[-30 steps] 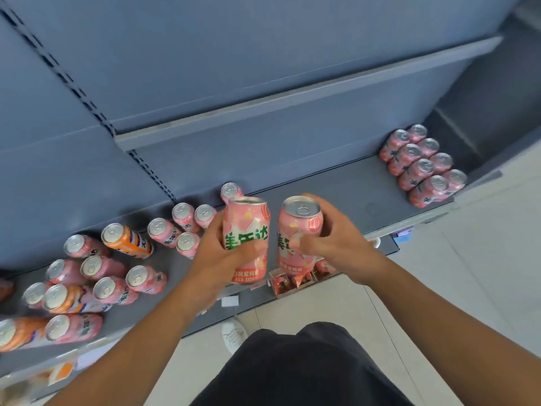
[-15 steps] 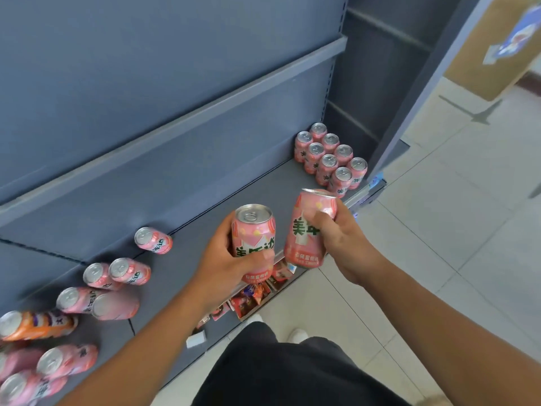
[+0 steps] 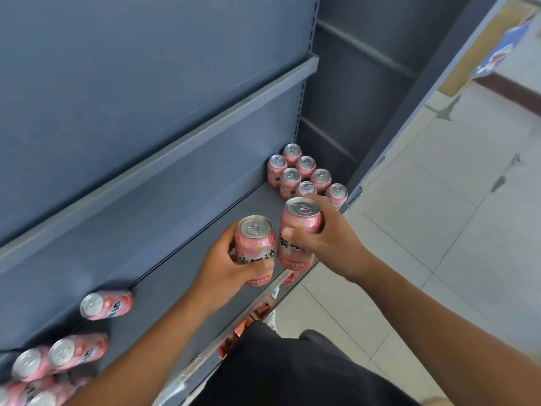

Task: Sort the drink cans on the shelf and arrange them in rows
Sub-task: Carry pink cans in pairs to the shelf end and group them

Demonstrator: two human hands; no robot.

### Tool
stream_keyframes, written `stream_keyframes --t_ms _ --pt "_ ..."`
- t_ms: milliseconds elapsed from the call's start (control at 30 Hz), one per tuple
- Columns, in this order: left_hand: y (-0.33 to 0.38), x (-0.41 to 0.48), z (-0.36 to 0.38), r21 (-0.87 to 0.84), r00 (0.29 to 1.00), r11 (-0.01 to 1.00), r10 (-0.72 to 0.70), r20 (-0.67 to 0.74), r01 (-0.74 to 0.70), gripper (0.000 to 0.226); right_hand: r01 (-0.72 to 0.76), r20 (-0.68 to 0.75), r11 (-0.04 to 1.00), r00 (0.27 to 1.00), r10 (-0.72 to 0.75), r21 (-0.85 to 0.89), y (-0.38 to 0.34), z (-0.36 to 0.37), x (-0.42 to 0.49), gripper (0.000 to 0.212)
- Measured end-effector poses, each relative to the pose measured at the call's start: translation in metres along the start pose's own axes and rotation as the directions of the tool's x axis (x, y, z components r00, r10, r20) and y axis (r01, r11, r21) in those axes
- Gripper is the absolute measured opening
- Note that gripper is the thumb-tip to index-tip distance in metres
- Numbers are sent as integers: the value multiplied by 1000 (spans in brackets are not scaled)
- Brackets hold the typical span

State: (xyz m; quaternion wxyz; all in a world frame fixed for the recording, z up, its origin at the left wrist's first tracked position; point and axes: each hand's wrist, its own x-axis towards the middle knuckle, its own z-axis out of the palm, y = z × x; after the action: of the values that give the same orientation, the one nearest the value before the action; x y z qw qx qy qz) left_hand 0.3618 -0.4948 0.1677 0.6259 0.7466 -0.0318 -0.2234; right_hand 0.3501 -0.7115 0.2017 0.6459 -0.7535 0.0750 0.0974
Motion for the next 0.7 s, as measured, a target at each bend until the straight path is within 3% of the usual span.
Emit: stream_keyframes --t_ms 333,700 --pt "11 85 -20 147 998 987 62 -14 -59 59 -38 50 990 998 45 -138 -7 -29 91 43" --pt "-17 149 5 99 943 994 -15 -332 51 54 1 265 948 960 88 -319 31 -49 205 50"
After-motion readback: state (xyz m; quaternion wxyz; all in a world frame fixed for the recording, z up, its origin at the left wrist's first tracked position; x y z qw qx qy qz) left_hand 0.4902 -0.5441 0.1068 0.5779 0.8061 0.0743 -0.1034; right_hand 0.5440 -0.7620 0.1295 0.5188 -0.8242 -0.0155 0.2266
